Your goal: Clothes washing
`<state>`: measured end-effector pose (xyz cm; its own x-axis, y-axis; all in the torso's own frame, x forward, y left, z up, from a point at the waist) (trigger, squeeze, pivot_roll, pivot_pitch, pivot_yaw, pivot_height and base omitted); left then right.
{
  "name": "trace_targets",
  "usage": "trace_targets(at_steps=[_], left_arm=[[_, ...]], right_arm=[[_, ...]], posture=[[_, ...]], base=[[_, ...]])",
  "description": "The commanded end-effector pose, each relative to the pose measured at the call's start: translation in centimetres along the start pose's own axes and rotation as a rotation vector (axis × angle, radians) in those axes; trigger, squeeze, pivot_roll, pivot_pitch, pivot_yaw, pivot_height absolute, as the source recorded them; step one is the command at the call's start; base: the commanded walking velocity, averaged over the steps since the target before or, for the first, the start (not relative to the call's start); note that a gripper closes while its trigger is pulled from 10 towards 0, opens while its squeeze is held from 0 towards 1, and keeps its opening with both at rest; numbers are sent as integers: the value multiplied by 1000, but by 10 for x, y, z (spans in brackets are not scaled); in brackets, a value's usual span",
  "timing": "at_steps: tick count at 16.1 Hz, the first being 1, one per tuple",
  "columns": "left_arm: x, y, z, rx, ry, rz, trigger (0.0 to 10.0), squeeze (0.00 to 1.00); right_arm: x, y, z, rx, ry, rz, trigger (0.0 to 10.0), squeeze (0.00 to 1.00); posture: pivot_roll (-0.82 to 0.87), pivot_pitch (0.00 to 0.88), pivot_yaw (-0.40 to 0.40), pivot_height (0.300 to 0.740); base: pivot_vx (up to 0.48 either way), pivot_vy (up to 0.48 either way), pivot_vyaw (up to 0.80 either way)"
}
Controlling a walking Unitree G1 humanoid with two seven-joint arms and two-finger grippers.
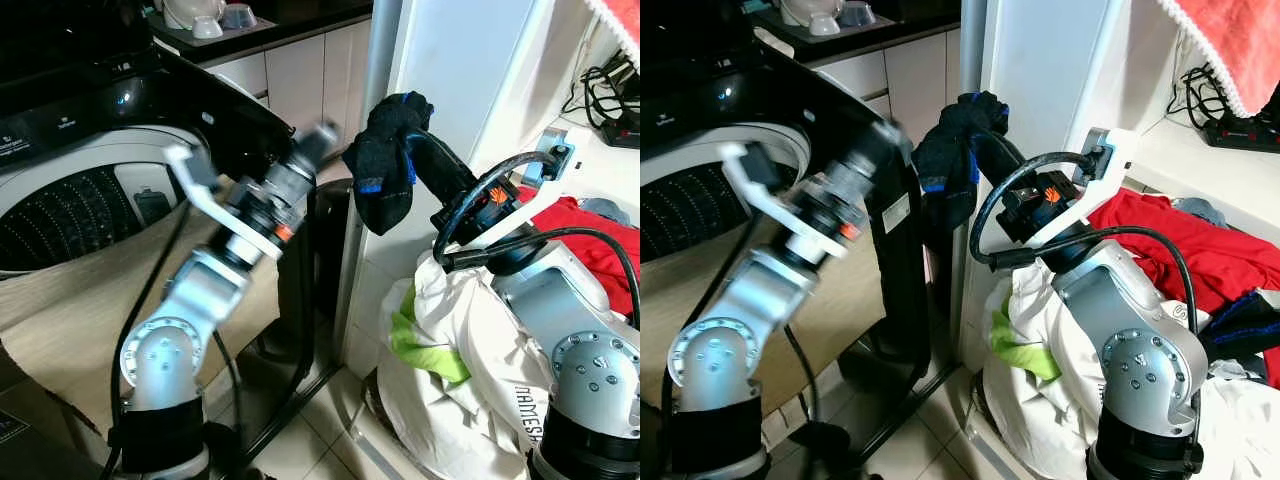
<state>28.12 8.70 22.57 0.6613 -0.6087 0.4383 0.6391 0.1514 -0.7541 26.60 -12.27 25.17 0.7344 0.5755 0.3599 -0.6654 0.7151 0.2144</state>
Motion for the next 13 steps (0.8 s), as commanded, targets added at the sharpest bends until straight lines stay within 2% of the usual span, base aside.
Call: trace_targets(at_steps=[1,2,3,5,6,7,10,13], left_arm=[[5,1,-13,82,88,27,10000,1000],[7,2,-17,106,113,42,10000,1000],[10,3,-22,131,153,51,10000,0],[10,5,-22,134,163,71,10000,0],[10,7,-20,135,148,90,2941,0],[11,9,-16,140,126,105,0,0],[10,11,-10,170,95,117,0,0],[6,10,-13,108,92,98,0,0]], right_arm=[[1,6,-2,-3,10,32,0,0],[1,8,-3,-11,20,39,0,0],[1,11,-6,-22,35,47,0,0],[1,11,-6,-22,35,46,0,0],[0,11,-6,-22,35,45,0,0],[0,11,-6,-23,34,44,0,0],[0,10,-7,-23,35,43,0,0],[0,10,-8,-23,38,42,0,0]], posture=[[-90,0,14,740],[-87,0,18,740],[-87,0,18,740],[-89,0,23,740],[-89,0,24,740],[-89,0,24,740],[-86,0,22,740],[-86,0,23,740]], base=[[0,0,0],[0,0,0],[0,0,0],[0,0,0],[0,0,0],[0,0,0],[0,0,0],[0,0,0]])
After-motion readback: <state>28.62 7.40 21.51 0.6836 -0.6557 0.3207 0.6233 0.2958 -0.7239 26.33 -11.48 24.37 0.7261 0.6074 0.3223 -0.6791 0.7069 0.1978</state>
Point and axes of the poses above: a point about 5 cm out from each wrist's last joint towards the gripper, its own x axis pointing out of the wrist towards the gripper, its own z axis along the axis of the wrist's last joint, y = z × x, the point moved 1 cm from there along x, pointing out of the wrist towards the gripper, and after that the axes turned 12 degrees about -x, right-handed, at the moved point
